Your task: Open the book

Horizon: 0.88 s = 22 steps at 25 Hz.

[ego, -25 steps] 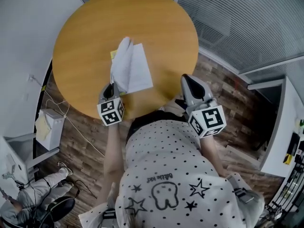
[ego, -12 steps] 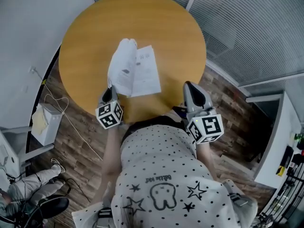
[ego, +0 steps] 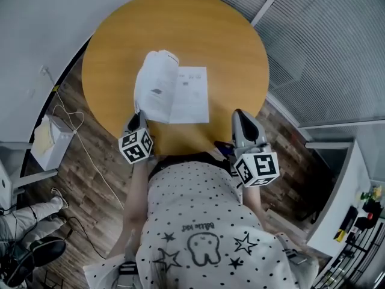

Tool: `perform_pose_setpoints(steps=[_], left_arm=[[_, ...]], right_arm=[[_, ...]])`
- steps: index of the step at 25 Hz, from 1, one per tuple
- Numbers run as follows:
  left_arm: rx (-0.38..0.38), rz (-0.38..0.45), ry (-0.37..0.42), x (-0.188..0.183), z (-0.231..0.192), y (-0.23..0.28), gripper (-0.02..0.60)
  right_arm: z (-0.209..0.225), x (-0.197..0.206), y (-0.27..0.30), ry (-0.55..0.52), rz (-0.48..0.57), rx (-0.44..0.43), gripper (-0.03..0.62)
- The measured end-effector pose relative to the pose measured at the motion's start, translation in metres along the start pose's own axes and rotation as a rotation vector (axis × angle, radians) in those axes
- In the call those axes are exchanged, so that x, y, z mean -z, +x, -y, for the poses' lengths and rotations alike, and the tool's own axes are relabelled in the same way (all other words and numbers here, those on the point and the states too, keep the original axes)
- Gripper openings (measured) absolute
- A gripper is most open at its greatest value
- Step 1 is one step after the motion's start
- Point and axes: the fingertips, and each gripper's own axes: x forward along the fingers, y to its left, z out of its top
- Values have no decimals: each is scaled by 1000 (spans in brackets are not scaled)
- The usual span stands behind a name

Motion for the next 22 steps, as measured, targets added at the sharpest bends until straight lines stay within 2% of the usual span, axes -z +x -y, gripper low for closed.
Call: perform_pose_setpoints(steps=[6, 9, 22], left_arm=[[-47, -21, -125, 16, -21, -3, 21], [-70, -37, -161, 27, -30, -3, 22], [-110, -162, -137, 67, -49, 18, 28]], right_arm=[[-8, -2, 7, -8, -8, -14, 5], [-9, -4, 8, -16, -12, -18, 5], [-9, -4, 14, -23, -24, 2, 5]])
